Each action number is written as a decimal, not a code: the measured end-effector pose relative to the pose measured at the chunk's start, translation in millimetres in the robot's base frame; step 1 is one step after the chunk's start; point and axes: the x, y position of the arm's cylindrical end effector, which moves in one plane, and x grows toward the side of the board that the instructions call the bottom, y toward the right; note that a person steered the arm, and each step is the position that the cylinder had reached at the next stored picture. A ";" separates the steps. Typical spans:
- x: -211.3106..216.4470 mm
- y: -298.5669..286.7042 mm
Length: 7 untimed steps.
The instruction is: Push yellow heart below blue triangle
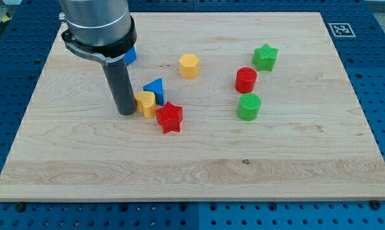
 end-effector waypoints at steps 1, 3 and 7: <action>0.0 0.4; 0.0 9.1; -4.4 13.2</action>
